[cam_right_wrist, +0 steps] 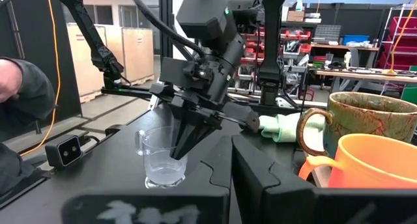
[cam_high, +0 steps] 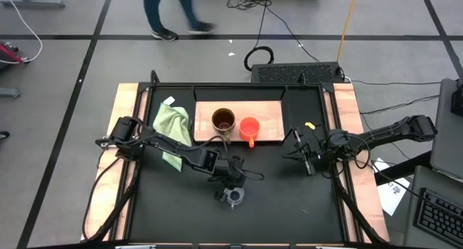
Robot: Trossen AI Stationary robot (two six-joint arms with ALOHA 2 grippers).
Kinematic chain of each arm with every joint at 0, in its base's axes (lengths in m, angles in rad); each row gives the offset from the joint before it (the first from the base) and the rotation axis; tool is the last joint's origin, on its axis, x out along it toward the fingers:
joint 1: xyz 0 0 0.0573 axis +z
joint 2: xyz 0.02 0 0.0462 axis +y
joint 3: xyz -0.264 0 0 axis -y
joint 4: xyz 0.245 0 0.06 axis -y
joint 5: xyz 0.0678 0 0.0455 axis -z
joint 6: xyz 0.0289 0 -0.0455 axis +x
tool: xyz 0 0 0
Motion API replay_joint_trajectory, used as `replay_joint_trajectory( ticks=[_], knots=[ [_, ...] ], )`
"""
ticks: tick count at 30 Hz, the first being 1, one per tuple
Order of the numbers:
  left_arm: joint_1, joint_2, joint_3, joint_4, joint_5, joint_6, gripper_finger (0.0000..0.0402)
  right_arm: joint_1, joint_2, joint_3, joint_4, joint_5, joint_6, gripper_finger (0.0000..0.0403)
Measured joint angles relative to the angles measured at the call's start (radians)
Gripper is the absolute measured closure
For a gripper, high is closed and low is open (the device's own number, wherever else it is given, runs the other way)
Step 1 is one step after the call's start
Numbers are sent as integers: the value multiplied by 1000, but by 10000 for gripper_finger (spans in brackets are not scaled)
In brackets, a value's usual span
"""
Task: Stack small to large cups/mugs on shelf
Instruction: Put the transparent mug to the right of the orange mug on the shelf
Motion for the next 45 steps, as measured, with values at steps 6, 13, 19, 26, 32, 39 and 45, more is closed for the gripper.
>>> replay_joint_trajectory(
  ticks=[6,13,19,26,32,39,45],
  knots=[
    [-32,3,29,-11,0,33,364,0,0,0,-5,0,1,403],
    [-42,4,56,-19,-24,32,279,1,0,0,-9,0,10,403],
    [-42,4,56,-12,-53,22,217,2,0,0,-9,0,12,403],
    [-41,-50,127,-134,-79,31,178,2,1,0,-17,0,15,403],
    [-30,-137,161,-203,-82,13,184,2,3,0,-34,-4,20,403],
    [5,-239,98,-195,-127,-17,359,5,22,0,-31,-55,24,403],
    [27,-388,-92,-1,-176,-34,398,9,18,0,-20,-55,24,403]
  ],
)
